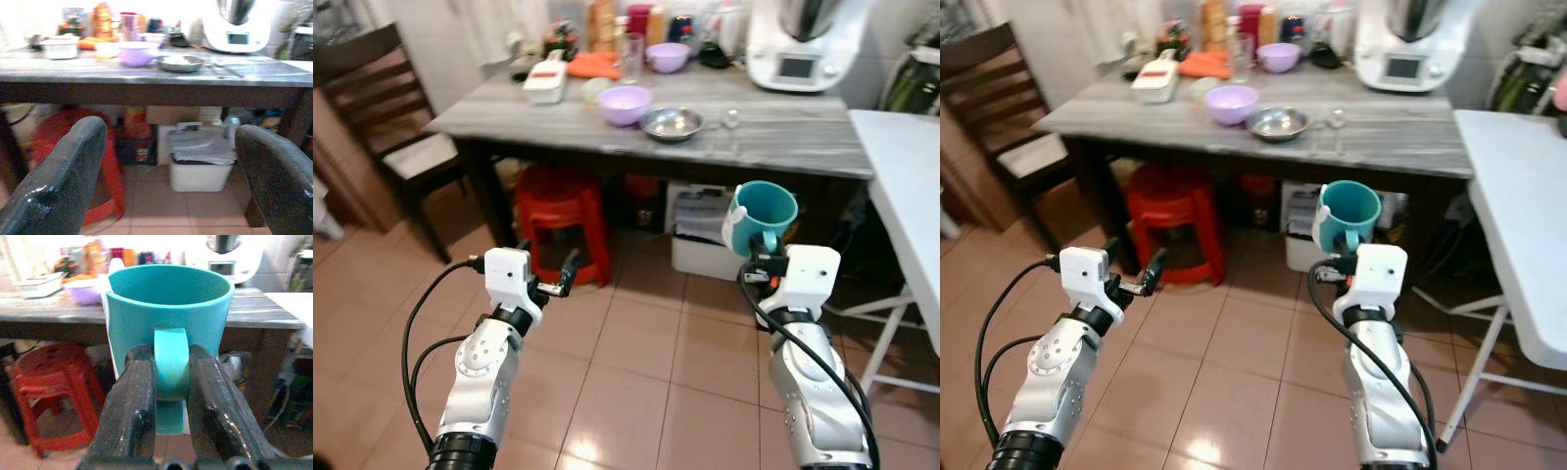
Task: Setting the table
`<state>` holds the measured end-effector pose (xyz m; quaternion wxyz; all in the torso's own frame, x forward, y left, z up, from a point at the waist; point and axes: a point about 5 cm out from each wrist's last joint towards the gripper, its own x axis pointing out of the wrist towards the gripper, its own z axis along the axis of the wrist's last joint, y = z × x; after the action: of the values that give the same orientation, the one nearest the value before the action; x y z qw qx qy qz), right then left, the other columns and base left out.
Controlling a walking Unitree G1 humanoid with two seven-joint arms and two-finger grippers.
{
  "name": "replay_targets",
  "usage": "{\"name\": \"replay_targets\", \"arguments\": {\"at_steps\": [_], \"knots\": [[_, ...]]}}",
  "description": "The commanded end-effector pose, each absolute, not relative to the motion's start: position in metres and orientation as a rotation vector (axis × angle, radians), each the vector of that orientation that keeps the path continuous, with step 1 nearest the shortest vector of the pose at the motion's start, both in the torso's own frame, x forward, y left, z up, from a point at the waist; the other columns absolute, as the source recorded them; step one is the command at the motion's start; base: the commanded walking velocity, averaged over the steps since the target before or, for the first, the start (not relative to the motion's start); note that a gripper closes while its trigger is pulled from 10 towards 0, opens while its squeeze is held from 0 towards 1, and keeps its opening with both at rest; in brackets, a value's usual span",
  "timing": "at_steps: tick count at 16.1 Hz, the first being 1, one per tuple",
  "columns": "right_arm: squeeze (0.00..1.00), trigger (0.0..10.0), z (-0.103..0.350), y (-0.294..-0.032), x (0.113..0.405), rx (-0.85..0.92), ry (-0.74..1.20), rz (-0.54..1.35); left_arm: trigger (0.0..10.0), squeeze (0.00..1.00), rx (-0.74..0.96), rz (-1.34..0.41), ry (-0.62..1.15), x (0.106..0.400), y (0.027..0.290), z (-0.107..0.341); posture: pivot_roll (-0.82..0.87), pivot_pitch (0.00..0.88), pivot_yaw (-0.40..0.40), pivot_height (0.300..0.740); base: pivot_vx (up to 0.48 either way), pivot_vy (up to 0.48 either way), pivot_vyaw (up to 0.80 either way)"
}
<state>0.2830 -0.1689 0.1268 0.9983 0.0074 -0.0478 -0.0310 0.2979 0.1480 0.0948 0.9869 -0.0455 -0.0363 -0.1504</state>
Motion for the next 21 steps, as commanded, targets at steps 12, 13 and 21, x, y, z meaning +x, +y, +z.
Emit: {"name": "replay_targets", "arguments": {"at_steps": [12, 13, 21], "knots": [[0.00, 10.0, 0.139, -0.179, 0.283, -0.022, -0.144, -0.097, 10.0, 0.00, -0.127, -0.357, -0.089, 0.299, 0.131, 0.102, -0.05, 0.000, 0.032, 0.740, 0.442, 0.000, 0.07], [0.00, 10.0, 0.139, -0.178, 0.283, -0.021, -0.143, -0.096, 10.0, 0.00, -0.128, -0.358, -0.088, 0.299, 0.131, 0.102, -0.05, 0.000, 0.032, 0.740, 0.480, 0.000, 0.00], [0.00, 10.0, 0.141, -0.178, 0.283, -0.028, -0.152, -0.094, 10.0, 0.00, -0.137, -0.369, -0.087, 0.300, 0.127, 0.103, -0.06, 0.000, 0.032, 0.740, 0.480, 0.000, 0.26]]}}
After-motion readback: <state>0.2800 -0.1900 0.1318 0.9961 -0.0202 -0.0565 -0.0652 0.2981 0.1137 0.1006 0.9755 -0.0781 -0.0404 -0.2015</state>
